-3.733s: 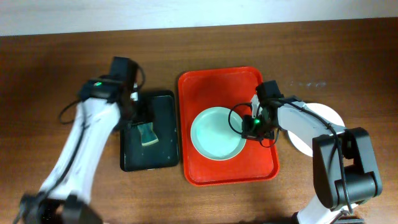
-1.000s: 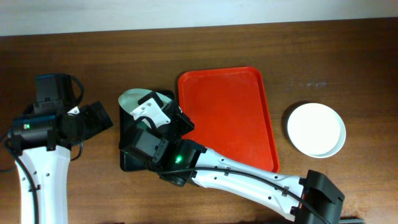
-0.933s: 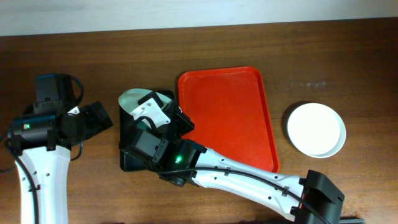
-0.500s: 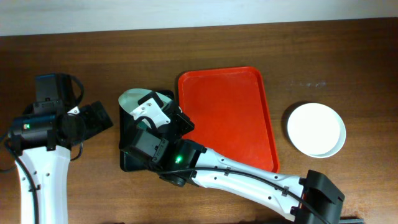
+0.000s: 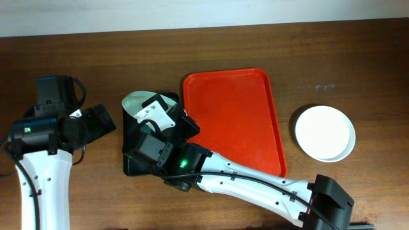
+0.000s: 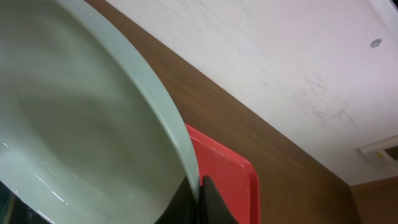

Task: Clean dirty plates on tray and stack at the side
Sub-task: 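Lift the light green plate with the right gripper and tilt it over the black tray, then carry the light green plate right and stack it on the white plate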

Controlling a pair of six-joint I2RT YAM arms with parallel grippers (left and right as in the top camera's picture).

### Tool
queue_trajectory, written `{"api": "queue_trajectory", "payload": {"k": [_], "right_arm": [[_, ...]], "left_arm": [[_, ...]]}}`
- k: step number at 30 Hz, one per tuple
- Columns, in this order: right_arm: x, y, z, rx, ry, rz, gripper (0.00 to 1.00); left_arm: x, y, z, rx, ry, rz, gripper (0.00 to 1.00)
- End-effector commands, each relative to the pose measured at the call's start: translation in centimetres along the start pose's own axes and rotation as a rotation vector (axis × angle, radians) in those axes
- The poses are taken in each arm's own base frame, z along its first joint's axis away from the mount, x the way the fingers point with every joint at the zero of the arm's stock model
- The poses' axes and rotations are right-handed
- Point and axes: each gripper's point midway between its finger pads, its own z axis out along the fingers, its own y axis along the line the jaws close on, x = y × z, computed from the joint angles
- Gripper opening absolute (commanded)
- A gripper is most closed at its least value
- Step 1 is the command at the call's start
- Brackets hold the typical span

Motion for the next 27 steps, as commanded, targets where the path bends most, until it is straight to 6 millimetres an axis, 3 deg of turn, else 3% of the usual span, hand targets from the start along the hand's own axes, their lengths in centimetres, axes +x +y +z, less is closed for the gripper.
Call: {"api": "queue_trajectory", "payload": {"k": [1, 5, 9, 13, 16, 18, 22, 25, 27], "right_arm": [[-0.2, -0.4, -0.1, -0.059, 0.021, 0.174, 0.04], [2.3, 1.8, 1.3, -0.260, 0.167, 0.264, 0.04], [4.4, 0.5, 2.3, -0.378, 0.347, 0.494, 0.04], [4.5, -1.8, 2.8, -0.618, 0.467, 0.662, 0.04], [6.5, -6.7, 3.9, -0.657, 0.567, 0.803, 0.04], [9.5, -11.3, 4.7, -0.582, 0.647, 0.899, 0.04], [18.6, -22.0, 5.2, -0.331, 0.820, 1.077, 0.04], [25.1, -27.1, 4.7, -0.211, 0.912, 1.155, 0.04], [29.0, -29.3, 4.0, -0.138, 0.960, 1.230, 0.04]], "left_arm": [[-0.2, 0.3, -0.2, -0.012, -0.013, -0.004, 0.99], [-0.2, 0.3, -0.2, -0.012, -0.013, -0.004, 0.99], [-0.2, 0.3, -0.2, -0.012, -0.013, -0.004, 0.99], [-0.2, 0.3, -0.2, -0.012, -0.012, -0.004, 1.00], [-0.2, 0.4, -0.2, -0.012, -0.012, -0.004, 1.00], [-0.2, 0.3, -0.2, -0.012, -0.013, -0.004, 0.99], [-0.2, 0.4, -0.2, -0.012, -0.012, -0.004, 0.99], [-0.2, 0.3, -0.2, -0.012, -0.012, -0.004, 0.99], [-0.2, 0.3, -0.2, -0.012, -0.012, -0.004, 1.00]]}}
